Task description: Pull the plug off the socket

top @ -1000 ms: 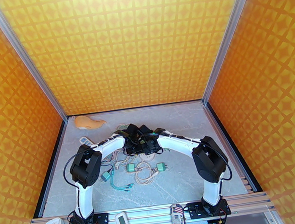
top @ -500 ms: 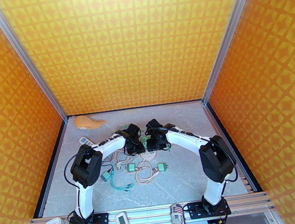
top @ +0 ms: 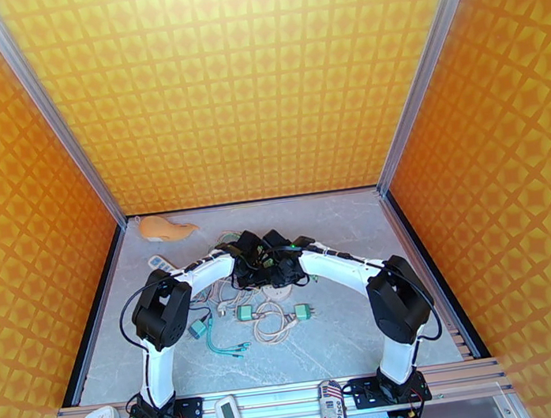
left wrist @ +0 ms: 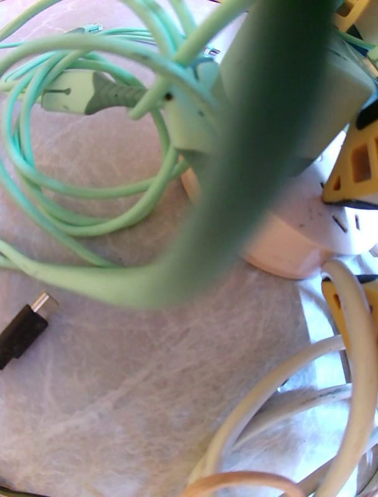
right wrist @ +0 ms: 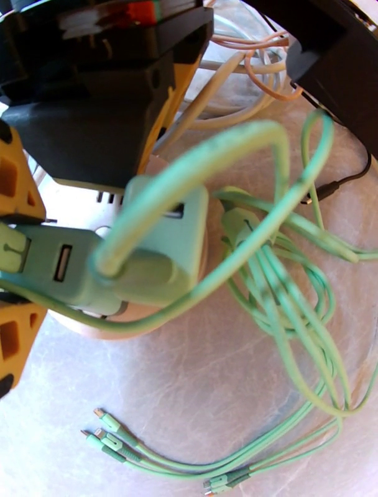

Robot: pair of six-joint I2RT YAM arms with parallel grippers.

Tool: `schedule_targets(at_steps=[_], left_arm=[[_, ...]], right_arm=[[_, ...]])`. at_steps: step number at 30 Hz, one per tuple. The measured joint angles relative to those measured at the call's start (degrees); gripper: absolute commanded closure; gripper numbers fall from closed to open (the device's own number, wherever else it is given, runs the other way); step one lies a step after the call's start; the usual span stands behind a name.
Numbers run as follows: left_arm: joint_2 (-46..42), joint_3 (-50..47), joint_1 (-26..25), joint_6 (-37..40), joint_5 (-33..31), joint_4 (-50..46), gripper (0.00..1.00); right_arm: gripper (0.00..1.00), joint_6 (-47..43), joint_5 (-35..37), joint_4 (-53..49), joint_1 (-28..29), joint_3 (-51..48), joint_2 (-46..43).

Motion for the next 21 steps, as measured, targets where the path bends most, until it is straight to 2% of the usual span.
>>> schedule_targets(at_steps=[2,4,7,9,21], left_arm=[[0.00,0.00,0.00,0.00,0.00,0.00,0.71],[0.00,0.00,0.00,0.00,0.00,0.00,0.70],[-0.02,0.00,0.07,0.13,0.20,-0.02,0.71],[-0.02,-0.11,0.07,0.17,0.20,0.00,0.70],[-0.07,-0.22,0.07,0.15,0.20,0.15,0.71]], right_arm=[[0.65,-0.24,0.13,-0.02,-0.02,0.00,-0.02],[0.51,-0.98,0.02,-0.09,-0.20,0.00,-0.02],[0.50,-1.42,-0.33,-0.31,-0.63,-0.11,-0.52],[0.46,-1.44,-0.31,-0.28,-0.90,-0.20,-1.40],[0.42,0.61,-4.66,4.85,-1.62,-6.45,-4.57]])
